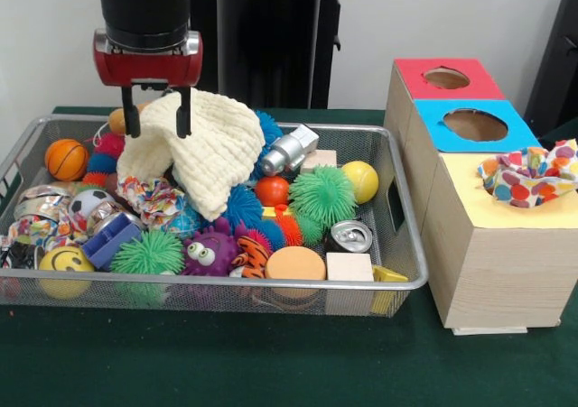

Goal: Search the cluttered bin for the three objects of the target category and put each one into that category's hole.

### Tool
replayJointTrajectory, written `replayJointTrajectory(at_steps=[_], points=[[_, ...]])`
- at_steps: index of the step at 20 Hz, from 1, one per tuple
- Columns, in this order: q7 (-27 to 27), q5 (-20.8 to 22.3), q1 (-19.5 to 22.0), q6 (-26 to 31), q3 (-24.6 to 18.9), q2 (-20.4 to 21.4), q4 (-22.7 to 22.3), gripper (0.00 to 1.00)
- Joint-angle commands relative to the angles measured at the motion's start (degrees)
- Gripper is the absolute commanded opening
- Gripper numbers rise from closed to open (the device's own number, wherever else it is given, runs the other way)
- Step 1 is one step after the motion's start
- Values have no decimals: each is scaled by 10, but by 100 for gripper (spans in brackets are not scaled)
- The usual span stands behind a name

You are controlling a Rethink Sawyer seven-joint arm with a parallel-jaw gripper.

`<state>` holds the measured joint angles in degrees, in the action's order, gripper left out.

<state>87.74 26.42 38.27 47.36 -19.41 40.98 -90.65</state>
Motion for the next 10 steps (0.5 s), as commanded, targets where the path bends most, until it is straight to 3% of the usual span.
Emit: replayJointTrajectory(at_steps=[1, 10], points=[[-24, 17, -4, -3, -12, -3, -22, 100], [-40, 6, -6, 20, -28, -10, 7, 100]])
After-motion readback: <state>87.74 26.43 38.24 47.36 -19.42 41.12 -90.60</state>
